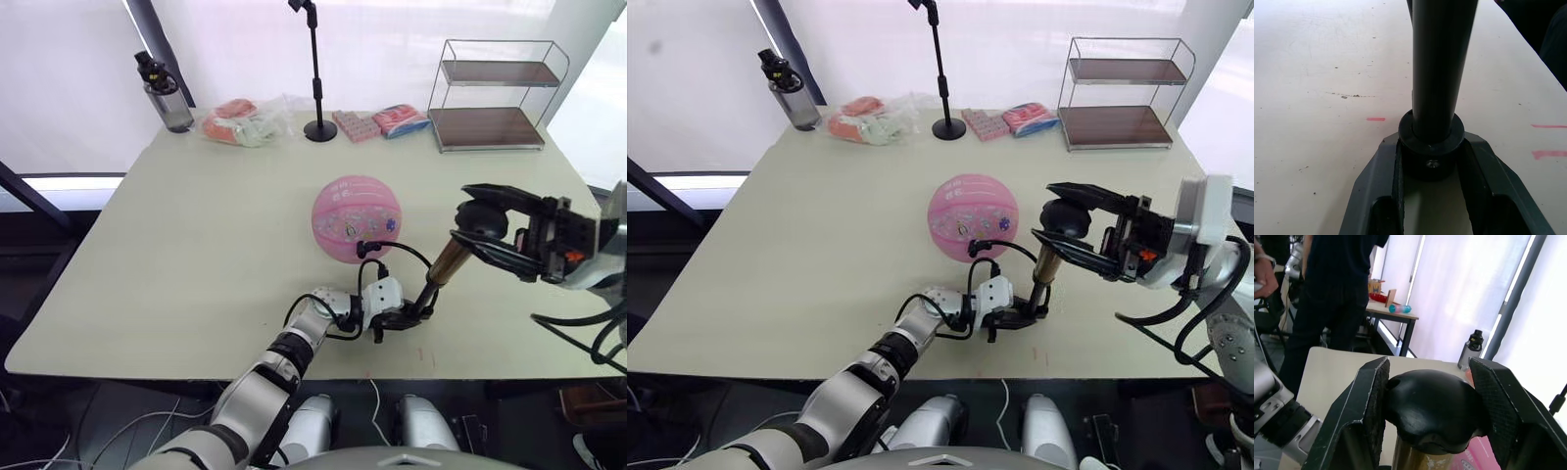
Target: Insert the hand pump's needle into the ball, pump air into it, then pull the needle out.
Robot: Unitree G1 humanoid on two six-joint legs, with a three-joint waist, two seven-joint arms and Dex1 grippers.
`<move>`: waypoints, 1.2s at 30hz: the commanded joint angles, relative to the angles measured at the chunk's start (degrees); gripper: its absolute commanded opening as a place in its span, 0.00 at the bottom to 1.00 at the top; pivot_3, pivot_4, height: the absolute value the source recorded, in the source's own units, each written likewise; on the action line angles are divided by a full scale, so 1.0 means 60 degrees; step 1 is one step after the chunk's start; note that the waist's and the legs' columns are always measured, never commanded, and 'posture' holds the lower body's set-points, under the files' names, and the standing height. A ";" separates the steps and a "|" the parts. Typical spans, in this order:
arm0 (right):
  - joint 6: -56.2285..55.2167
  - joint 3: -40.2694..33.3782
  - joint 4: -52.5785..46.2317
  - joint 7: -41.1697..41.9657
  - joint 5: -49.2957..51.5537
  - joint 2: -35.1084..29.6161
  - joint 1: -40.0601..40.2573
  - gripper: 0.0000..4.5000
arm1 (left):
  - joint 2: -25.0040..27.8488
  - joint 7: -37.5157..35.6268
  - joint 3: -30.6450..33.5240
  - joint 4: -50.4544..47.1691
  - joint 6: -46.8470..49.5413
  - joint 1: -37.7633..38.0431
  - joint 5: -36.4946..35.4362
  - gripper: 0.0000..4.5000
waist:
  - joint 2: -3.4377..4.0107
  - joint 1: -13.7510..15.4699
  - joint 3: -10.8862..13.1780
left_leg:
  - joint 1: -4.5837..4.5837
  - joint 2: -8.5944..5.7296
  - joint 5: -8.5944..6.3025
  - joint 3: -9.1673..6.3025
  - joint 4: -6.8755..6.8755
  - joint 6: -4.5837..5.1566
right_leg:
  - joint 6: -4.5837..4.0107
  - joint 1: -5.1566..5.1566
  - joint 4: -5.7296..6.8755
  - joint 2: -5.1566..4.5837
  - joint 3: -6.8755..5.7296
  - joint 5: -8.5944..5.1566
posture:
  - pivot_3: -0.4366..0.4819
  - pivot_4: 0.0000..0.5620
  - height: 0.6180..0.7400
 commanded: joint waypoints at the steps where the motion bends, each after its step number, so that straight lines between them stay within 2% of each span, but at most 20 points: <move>1: 0.0099 0.1297 0.1304 0.0115 -0.1545 0.0272 0.0802 0.47 | 0.0015 -0.0487 -0.0208 0.0192 0.0014 0.0417 0.0077 0.24 | 0.0003 0.0004 -0.0008 | 0.0036 0.0023 0.0000 0.0000 -0.0043 -0.0001 | 0.0008 0.0038 -0.0048 0.0016 -0.0002 -0.0005 | 0.48 0.27 0.96; 3: -0.0269 0.1622 0.1631 0.0044 -0.2014 0.0549 0.0939 0.47 | 0.0027 -0.0502 -0.0211 0.0154 -0.0007 0.0469 0.0089 0.24 | 0.0055 0.0004 -0.0026 | 0.0029 0.0040 0.0001 0.0002 -0.0060 -0.0001 | 0.0005 0.0032 -0.0082 0.0033 -0.0001 -0.0003 | 0.48 0.27 0.96; 8: -0.1017 0.2247 0.2496 0.0127 -0.2871 0.1093 0.1138 0.47 | -0.0011 -0.0453 -0.0229 0.0086 -0.0019 0.0529 0.0144 0.24 | 0.0094 0.0046 -0.0057 | 0.0032 0.0039 0.0002 -0.0005 -0.0110 -0.0004 | -0.0046 0.0026 -0.0099 0.0031 -0.0002 0.0014 | 0.48 0.27 0.96; 17: -0.1796 0.2459 0.3181 0.0075 -0.3452 0.1474 0.1555 0.47 | -0.0017 -0.0455 -0.0282 0.0018 -0.0030 0.0630 0.0196 0.24 | 0.0115 0.0031 -0.0060 | 0.0033 0.0026 0.0000 -0.0004 -0.0116 -0.0002 | -0.0046 0.0028 -0.0107 0.0027 0.0006 0.0012 | 0.48 0.27 0.96; 21: -0.1531 0.2160 0.2775 0.0079 -0.2968 0.1358 0.1335 0.47 | -0.0005 -0.0464 -0.0285 0.0014 -0.0039 0.0639 0.0200 0.24 | 0.0115 0.0031 -0.0060 | 0.0032 0.0026 0.0000 -0.0005 -0.0116 -0.0002 | -0.0046 0.0028 -0.0107 0.0028 0.0005 0.0012 | 0.48 0.27 0.96; 28: -0.0203 0.1220 0.1144 -0.0098 -0.1431 0.0789 0.0587 0.47 | 0.0013 -0.0476 -0.0302 -0.0020 -0.0051 0.0649 0.0228 0.24 | 0.0160 0.0049 0.0000 | 0.0004 0.0013 0.0000 -0.0004 -0.0115 -0.0002 | -0.0047 0.0015 -0.0110 0.0018 0.0010 0.0013 | 0.48 0.27 0.96; 36: 0.1423 -0.0816 0.0504 -0.0286 0.0675 -0.0422 -0.0780 0.47 | 0.0013 -0.0577 -0.0354 -0.0064 -0.0091 0.0608 0.0289 0.24 | 0.0180 0.0071 0.0116 | -0.0054 -0.0026 0.0002 -0.0006 -0.0107 0.0003 | -0.0047 -0.0029 -0.0112 -0.0027 0.0008 0.0015 | 0.48 0.27 0.96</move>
